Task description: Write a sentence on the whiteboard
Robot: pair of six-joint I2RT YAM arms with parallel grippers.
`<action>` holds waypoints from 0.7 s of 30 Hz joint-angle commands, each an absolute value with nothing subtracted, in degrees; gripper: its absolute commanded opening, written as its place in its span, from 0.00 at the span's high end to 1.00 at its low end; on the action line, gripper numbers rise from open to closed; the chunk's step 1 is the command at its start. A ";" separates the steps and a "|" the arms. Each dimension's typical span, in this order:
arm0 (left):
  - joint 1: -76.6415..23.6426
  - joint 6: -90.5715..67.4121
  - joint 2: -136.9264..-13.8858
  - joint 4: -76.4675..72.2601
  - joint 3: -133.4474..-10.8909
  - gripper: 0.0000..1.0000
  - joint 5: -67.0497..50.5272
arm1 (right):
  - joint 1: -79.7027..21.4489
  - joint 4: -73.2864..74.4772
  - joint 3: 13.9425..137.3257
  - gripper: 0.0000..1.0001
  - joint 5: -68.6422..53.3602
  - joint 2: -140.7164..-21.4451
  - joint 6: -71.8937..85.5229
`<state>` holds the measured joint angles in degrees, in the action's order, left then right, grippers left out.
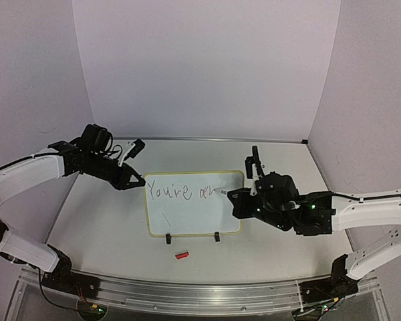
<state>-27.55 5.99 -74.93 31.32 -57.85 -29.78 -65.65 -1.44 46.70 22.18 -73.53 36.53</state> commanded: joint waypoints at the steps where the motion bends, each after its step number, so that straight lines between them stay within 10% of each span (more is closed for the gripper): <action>1: -27.89 7.16 -76.46 34.19 -58.55 1.00 -28.18 | -65.52 0.03 45.41 1.00 25.48 -71.66 38.39; 21: -28.02 7.12 -76.20 34.19 -58.49 1.00 -28.24 | -65.50 1.85 44.99 1.00 22.20 -71.29 39.71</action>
<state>-27.55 5.98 -75.09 31.38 -58.00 -29.78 -65.67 0.58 44.93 21.12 -72.79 39.52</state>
